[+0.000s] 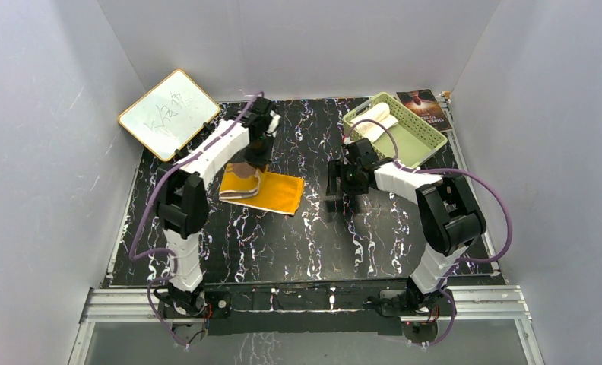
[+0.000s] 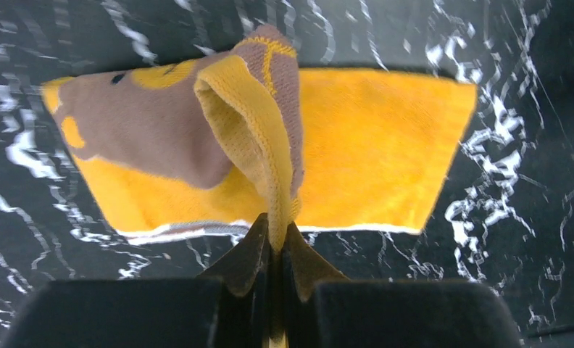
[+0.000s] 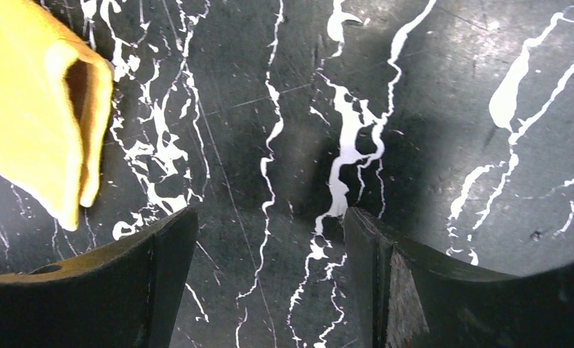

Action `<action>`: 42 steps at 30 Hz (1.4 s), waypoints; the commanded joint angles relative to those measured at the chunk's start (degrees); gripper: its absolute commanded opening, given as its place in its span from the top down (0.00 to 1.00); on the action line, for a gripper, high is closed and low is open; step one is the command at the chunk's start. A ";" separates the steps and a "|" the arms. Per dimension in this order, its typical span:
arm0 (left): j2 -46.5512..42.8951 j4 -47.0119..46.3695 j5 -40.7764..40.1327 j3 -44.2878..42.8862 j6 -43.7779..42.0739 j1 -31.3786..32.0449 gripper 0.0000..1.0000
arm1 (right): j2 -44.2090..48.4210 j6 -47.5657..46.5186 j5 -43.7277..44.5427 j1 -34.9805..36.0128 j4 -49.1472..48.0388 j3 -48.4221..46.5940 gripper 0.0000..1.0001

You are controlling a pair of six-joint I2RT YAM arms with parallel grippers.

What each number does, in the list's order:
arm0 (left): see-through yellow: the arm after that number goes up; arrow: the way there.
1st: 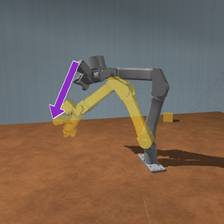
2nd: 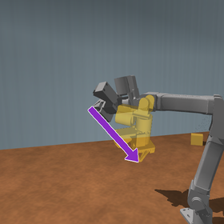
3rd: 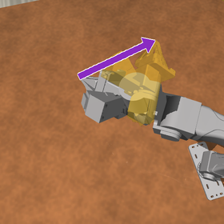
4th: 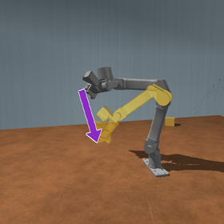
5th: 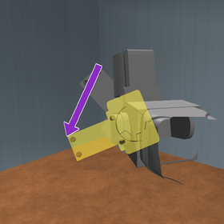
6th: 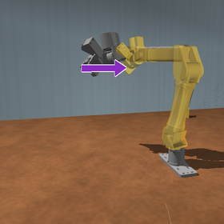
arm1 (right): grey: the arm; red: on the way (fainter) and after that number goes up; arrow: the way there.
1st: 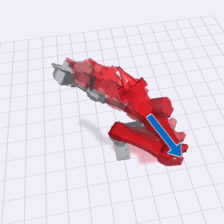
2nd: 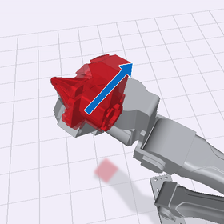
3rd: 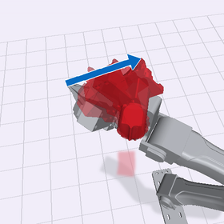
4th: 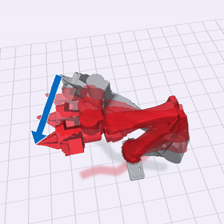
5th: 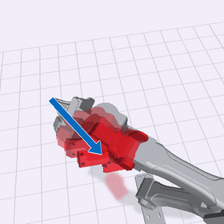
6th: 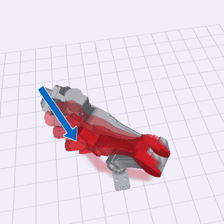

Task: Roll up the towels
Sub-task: Fold the towel at the center of the board.

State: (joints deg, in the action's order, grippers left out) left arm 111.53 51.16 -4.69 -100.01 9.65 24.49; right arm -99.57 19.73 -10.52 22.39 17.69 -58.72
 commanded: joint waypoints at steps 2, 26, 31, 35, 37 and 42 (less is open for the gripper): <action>1.23 9.65 4.85 -4.28 -0.44 4.07 1.00 | 3.14 -1.41 2.79 -0.49 1.60 -1.15 0.28; -5.12 -9.09 13.24 9.55 9.43 6.88 1.00 | 2.70 -1.19 1.24 -0.62 1.43 0.25 0.27; -5.03 -11.87 15.65 11.18 11.48 6.97 0.75 | 2.58 -1.26 0.86 -0.62 1.44 0.45 0.25; -7.55 -16.15 17.52 14.10 12.95 6.83 0.53 | 3.79 -1.46 1.43 -0.61 1.55 0.51 0.24; -10.79 -20.13 16.78 15.40 13.03 6.46 0.41 | 5.89 -1.47 1.11 -0.49 0.06 1.23 0.24; -18.86 -30.47 22.36 20.38 13.72 -2.37 0.27 | 12.20 0.84 -0.20 2.16 -5.36 1.90 0.24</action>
State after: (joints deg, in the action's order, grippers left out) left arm 102.76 31.00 12.36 -81.84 22.09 29.52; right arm -93.84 19.27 -9.93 22.31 19.20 -56.10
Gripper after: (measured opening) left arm 0.708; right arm 0.756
